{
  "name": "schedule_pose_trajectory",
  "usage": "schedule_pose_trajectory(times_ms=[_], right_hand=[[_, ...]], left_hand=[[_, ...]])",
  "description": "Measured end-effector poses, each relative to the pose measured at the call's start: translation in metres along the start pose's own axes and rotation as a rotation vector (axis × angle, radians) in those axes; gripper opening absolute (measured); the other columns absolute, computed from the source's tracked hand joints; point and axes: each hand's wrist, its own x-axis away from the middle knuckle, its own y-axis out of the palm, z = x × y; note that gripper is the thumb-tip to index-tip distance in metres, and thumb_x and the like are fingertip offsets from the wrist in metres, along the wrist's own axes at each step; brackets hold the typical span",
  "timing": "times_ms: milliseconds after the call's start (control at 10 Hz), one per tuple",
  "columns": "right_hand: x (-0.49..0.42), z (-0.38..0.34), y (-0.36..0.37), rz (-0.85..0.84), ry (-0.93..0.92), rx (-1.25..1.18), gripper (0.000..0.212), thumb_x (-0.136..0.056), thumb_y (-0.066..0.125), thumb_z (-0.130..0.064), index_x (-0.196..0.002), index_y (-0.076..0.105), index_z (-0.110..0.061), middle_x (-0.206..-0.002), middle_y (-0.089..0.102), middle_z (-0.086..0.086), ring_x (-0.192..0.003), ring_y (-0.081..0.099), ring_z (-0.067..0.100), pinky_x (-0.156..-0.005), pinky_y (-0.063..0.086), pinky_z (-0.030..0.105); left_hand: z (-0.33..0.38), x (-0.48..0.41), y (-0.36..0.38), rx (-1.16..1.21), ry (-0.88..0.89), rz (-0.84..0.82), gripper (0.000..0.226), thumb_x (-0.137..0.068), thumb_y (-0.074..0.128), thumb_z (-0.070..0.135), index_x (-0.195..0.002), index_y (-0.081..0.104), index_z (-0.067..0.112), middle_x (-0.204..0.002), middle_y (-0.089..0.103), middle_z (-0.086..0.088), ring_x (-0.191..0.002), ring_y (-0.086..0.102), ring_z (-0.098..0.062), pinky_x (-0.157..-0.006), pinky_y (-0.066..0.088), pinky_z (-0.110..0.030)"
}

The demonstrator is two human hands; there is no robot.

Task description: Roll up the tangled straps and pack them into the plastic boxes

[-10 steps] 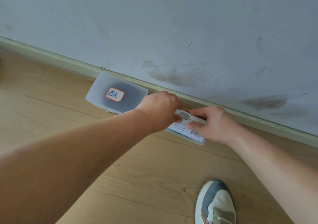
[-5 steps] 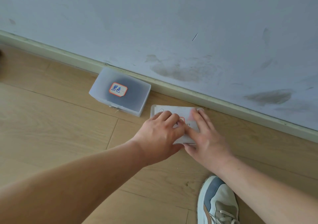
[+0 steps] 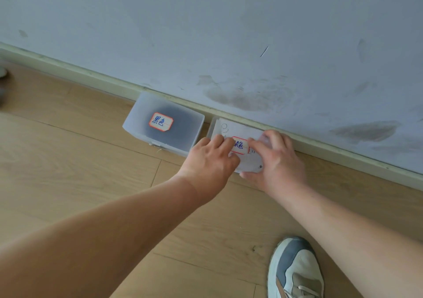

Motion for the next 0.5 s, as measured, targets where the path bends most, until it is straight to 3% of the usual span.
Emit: schedule_pose_trajectory(times_ms=[100, 300, 400, 500], right_hand=[[0.002, 0.003, 0.004, -0.006, 0.007, -0.064, 0.082, -0.06, 0.093, -0.05, -0.134, 0.062, -0.034, -0.136, 0.043, -0.004, -0.132, 0.038, 0.023, -0.087, 0.056, 0.044], [0.0, -0.002, -0.021, -0.14, 0.02, -0.029, 0.086, -0.064, 0.085, -0.061, -0.141, 0.056, -0.038, -0.144, 0.043, -0.009, -0.139, 0.036, 0.015, -0.108, 0.044, 0.037], [-0.002, -0.01, -0.046, -0.164, 0.062, -0.027, 0.055, -0.083, 0.072, -0.058, -0.133, 0.064, -0.035, -0.14, 0.054, -0.014, -0.132, 0.048, 0.013, -0.103, 0.047, 0.034], [-0.005, -0.03, -0.083, -0.277, 0.134, -0.009, 0.033, -0.095, 0.058, -0.054, -0.122, 0.067, -0.038, -0.128, 0.065, -0.014, -0.112, 0.063, 0.017, -0.088, 0.052, 0.031]], left_hand=[[0.002, 0.017, 0.0, 0.134, -0.087, -0.029, 0.03, -0.08, 0.081, 0.024, -0.108, 0.073, 0.017, -0.125, 0.067, -0.005, -0.108, 0.063, -0.029, -0.08, 0.058, -0.04], [-0.003, 0.019, -0.029, 0.283, -0.15, -0.088, 0.022, -0.086, 0.079, 0.02, -0.108, 0.077, 0.02, -0.131, 0.066, -0.003, -0.119, 0.062, -0.029, -0.079, 0.06, -0.042], [-0.007, 0.023, -0.066, 0.334, -0.171, -0.224, 0.029, -0.099, 0.062, 0.027, -0.128, 0.069, 0.029, -0.143, 0.056, 0.008, -0.131, 0.05, -0.018, -0.095, 0.053, -0.037], [-0.017, 0.03, -0.114, 0.369, -0.198, -0.341, 0.033, -0.103, 0.056, 0.033, -0.136, 0.063, 0.033, -0.141, 0.054, 0.016, -0.132, 0.049, -0.01, -0.101, 0.047, -0.03]])
